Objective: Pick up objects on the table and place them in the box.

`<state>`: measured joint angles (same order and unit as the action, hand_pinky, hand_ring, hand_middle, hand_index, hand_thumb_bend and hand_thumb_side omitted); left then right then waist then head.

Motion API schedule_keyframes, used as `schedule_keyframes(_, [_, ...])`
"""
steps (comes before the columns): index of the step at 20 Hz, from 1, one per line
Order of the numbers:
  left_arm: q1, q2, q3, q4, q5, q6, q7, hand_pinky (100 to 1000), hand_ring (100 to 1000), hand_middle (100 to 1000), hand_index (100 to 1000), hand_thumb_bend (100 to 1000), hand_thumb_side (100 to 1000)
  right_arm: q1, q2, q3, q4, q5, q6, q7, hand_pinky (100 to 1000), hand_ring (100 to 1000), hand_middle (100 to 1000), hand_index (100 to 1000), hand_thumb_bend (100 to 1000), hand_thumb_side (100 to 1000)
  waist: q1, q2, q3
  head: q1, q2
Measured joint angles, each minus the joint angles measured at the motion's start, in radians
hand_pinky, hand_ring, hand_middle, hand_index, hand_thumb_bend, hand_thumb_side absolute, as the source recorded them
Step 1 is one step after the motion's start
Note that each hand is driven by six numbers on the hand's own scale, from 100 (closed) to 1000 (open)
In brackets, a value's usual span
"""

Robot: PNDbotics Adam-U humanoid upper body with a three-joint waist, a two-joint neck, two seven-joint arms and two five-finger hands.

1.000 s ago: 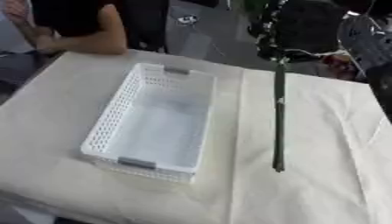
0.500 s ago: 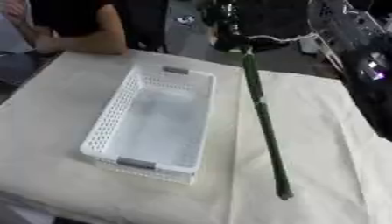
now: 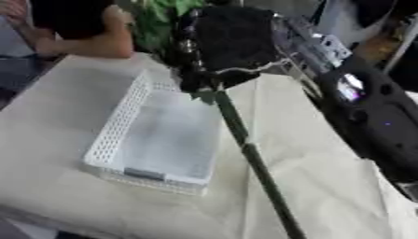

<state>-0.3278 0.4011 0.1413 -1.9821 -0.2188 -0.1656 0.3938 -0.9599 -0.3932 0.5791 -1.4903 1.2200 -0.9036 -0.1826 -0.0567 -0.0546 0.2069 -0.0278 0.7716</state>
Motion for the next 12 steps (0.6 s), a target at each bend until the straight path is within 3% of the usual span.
schedule_keyframes(3, [-0.001, -0.001, -0.001, 0.000, 0.002, -0.002, -0.002, 593, 745, 837, 851, 117, 819, 0.013, 0.047, 0.041, 0.011, -0.029, -0.003, 0.047, 275, 366, 478, 339, 201, 100, 0.000, 0.000, 0.004, -0.007, 0.000])
schedule_keyframes(4, [-0.002, -0.001, -0.002, 0.000, 0.003, -0.003, -0.004, 593, 745, 837, 851, 117, 819, 0.017, 0.061, 0.053, 0.012, -0.039, -0.003, 0.062, 287, 377, 483, 366, 229, 100, 0.000, 0.000, 0.006, -0.009, 0.000])
schedule_keyframes(5, [-0.005, -0.002, -0.003, 0.000, 0.003, -0.004, -0.005, 594, 745, 836, 851, 118, 818, 0.021, 0.074, 0.065, 0.013, -0.050, -0.004, 0.077, 369, 450, 551, 479, 344, 100, 0.000, 0.000, 0.007, -0.010, 0.000])
schedule_keyframes(6, [-0.008, -0.005, -0.006, 0.000, 0.003, -0.003, -0.006, 594, 744, 835, 851, 118, 818, 0.024, 0.086, 0.076, 0.014, -0.062, -0.004, 0.093, 547, 578, 676, 618, 430, 207, 0.000, 0.000, 0.008, -0.011, 0.000])
schedule_keyframes(7, [-0.009, -0.007, -0.006, 0.000, 0.003, -0.003, -0.008, 594, 744, 835, 851, 118, 818, 0.028, 0.096, 0.086, 0.015, -0.072, -0.004, 0.114, 547, 578, 676, 618, 430, 207, 0.000, 0.000, 0.011, -0.017, 0.000])
schedule_keyframes(8, [-0.009, -0.008, -0.006, 0.000, 0.004, -0.003, -0.010, 594, 744, 836, 851, 119, 818, 0.030, 0.107, 0.094, 0.020, -0.081, -0.004, 0.142, 1000, 914, 982, 930, 452, 452, 0.000, 0.000, 0.013, -0.018, 0.000])
schedule_keyframes(9, [-0.009, -0.008, -0.007, 0.000, 0.004, -0.003, -0.011, 594, 744, 836, 851, 119, 818, 0.033, 0.115, 0.101, 0.031, -0.084, -0.004, 0.182, 1000, 988, 1000, 983, 477, 570, 0.000, 0.000, 0.014, -0.019, 0.000])
schedule_keyframes(10, [-0.009, -0.009, -0.007, 0.000, 0.004, -0.004, -0.013, 594, 744, 836, 851, 119, 818, 0.040, 0.124, 0.104, 0.046, -0.089, -0.004, 0.231, 1000, 1000, 1000, 1000, 458, 675, 0.000, 0.000, 0.016, -0.022, 0.000])
schedule_keyframes(11, [-0.009, -0.009, -0.007, 0.000, 0.005, -0.005, -0.013, 594, 744, 835, 851, 119, 818, 0.047, 0.132, 0.107, 0.064, -0.096, -0.004, 0.283, 1000, 1000, 1000, 1000, 459, 700, 0.000, 0.000, 0.017, -0.026, 0.000])
schedule_keyframes(12, [-0.009, -0.009, -0.008, 0.000, 0.006, -0.006, -0.014, 594, 744, 835, 851, 119, 818, 0.053, 0.140, 0.108, 0.081, -0.111, -0.004, 0.340, 1000, 1000, 1000, 1000, 465, 795, 0.000, 0.000, 0.017, -0.027, 0.000])
